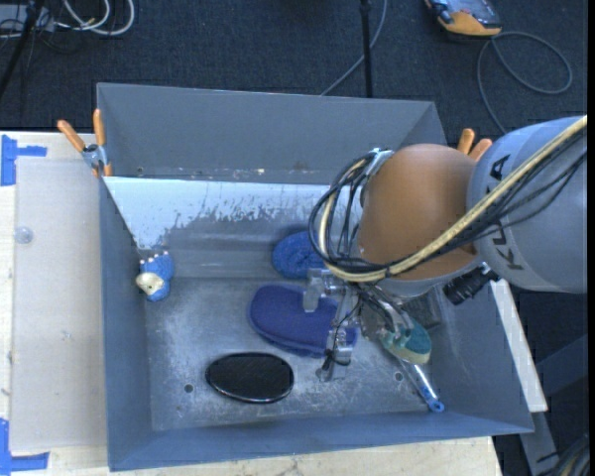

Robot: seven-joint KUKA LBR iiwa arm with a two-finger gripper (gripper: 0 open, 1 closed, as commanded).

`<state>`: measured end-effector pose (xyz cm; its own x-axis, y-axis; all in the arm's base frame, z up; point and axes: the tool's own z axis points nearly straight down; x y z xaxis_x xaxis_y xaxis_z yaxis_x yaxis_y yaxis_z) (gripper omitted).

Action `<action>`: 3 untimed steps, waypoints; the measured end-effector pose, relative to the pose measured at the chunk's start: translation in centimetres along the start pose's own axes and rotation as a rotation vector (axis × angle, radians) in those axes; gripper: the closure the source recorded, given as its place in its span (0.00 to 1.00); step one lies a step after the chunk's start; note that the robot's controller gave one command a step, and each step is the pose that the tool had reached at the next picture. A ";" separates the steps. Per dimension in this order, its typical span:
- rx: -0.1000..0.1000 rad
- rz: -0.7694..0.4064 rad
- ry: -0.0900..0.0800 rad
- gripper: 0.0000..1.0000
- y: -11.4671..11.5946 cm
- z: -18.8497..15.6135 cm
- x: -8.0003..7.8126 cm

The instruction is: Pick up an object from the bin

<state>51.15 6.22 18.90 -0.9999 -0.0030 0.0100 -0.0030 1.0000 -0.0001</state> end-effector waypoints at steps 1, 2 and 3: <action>0.000 0.002 -0.008 0.00 0.0 -0.4 -0.2; -0.001 0.116 -0.007 0.00 -1.1 4.7 -2.2; -0.002 0.146 -0.012 0.00 -3.5 11.5 -5.8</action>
Offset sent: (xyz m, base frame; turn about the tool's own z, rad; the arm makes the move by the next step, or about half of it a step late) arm 0.0461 -0.0263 -0.1190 0.2708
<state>56.83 2.69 7.31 -0.9898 0.1425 -0.0015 0.1425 0.9898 0.0015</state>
